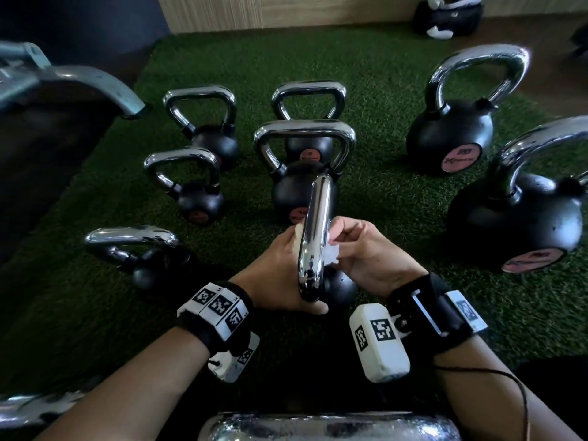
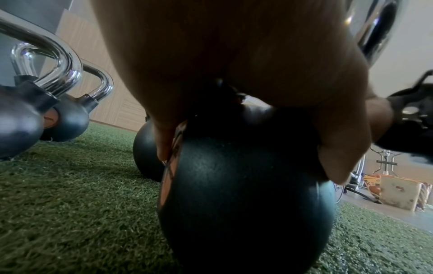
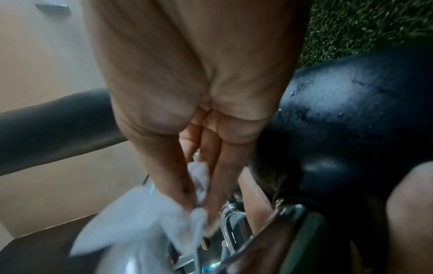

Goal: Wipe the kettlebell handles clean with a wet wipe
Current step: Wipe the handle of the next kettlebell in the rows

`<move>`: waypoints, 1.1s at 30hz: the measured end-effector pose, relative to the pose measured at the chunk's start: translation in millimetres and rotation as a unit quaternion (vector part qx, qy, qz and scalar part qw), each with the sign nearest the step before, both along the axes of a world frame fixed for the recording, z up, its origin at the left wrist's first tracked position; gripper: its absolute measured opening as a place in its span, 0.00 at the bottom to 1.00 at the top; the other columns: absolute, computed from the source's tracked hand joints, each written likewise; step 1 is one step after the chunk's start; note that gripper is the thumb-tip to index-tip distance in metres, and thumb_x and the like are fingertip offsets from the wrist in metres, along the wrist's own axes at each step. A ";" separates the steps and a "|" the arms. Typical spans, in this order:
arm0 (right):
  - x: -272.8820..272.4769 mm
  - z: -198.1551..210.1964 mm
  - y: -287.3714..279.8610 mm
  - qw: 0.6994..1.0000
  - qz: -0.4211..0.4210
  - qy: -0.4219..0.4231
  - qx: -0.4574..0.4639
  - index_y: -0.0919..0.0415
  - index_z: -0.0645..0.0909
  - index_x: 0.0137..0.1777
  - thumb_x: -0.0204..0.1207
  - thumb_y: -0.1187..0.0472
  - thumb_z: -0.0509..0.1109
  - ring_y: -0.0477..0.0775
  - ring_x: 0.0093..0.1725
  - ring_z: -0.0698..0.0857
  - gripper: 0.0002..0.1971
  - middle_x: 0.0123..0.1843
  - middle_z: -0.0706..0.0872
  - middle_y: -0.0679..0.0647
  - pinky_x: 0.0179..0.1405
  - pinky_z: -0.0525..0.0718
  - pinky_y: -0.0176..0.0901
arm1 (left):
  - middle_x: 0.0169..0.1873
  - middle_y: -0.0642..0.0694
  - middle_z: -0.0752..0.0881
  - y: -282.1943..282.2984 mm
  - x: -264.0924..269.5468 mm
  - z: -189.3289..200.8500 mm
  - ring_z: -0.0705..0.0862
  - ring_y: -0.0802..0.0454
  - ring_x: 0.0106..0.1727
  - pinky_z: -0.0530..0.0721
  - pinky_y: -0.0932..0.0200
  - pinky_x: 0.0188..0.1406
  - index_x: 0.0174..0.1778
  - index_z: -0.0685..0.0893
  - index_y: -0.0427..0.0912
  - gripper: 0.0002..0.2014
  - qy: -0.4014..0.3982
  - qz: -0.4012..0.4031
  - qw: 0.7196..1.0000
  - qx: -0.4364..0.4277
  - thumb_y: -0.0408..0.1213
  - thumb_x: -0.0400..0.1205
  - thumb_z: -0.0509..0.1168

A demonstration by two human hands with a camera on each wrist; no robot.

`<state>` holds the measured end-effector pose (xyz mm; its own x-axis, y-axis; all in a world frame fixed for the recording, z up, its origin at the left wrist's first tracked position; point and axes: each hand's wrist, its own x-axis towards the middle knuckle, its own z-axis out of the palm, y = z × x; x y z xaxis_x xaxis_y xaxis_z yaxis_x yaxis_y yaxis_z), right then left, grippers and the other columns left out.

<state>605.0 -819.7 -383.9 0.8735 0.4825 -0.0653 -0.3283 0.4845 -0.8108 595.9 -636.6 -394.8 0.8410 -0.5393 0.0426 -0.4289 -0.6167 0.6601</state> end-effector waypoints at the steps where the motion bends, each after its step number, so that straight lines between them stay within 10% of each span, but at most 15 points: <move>1: 3.2 -1.1 3.0 0.999 -0.028 0.006 0.014 0.62 0.87 0.30 0.65 0.84 0.75 0.53 0.35 0.92 0.16 0.37 0.92 0.60 0.37 0.92 0.41 | 0.73 0.39 0.75 0.4 -1.7 0.5 0.73 0.35 0.78 0.74 0.34 0.79 0.72 0.70 0.59 0.48 -0.006 0.000 1.000 -0.007 0.57 0.56 0.82; 8: -2.8 -2.4 2.0 0.985 -0.121 -0.097 -0.074 0.66 0.83 0.32 0.58 0.78 0.82 0.57 0.42 0.93 0.12 0.44 0.93 0.63 0.45 0.93 0.46 | 0.79 0.35 0.69 0.6 -5.3 1.4 0.68 0.35 0.83 0.65 0.45 0.85 0.78 0.72 0.46 0.52 -0.027 -0.011 1.000 0.005 0.63 0.56 0.73; 13: 9.8 1.3 2.6 0.938 -0.262 -0.154 -0.169 0.67 0.84 0.35 0.66 0.82 0.80 0.64 0.46 0.90 0.12 0.49 0.91 0.73 0.57 0.90 0.62 | 0.75 0.55 0.61 2.2 -9.6 7.0 0.64 0.45 0.85 0.61 0.51 0.87 0.86 0.62 0.42 0.64 -0.006 0.009 1.000 0.010 0.63 0.54 0.77; 17: 17.7 5.3 3.4 0.909 -0.291 -0.186 -0.234 0.66 0.86 0.34 0.66 0.82 0.81 0.57 0.43 0.91 0.12 0.45 0.93 0.64 0.55 0.91 0.59 | 0.73 0.63 0.57 1.5 -9.2 9.3 0.58 0.51 0.85 0.54 0.58 0.86 0.85 0.54 0.51 0.65 -0.001 0.020 0.999 0.025 0.50 0.58 0.88; 23: 22.4 9.4 6.1 0.839 -0.355 -0.228 -0.343 0.56 0.87 0.30 0.62 0.70 0.86 0.61 0.39 0.92 0.12 0.38 0.93 0.52 0.44 0.93 0.60 | 0.73 0.57 0.60 1.5 -10.0 10.4 0.63 0.47 0.85 0.61 0.52 0.88 0.88 0.54 0.36 0.67 0.033 0.052 0.997 0.035 0.46 0.59 0.90; 33: 25.5 14.1 17.6 0.781 -0.354 -0.240 -0.455 0.55 0.83 0.28 0.62 0.70 0.78 0.36 0.27 0.79 0.11 0.24 0.82 0.43 0.27 0.72 0.22 | 0.78 0.43 0.71 1.2 -10.3 9.6 0.69 0.45 0.82 0.69 0.43 0.84 0.84 0.59 0.37 0.63 0.036 0.058 0.997 0.031 0.45 0.59 0.91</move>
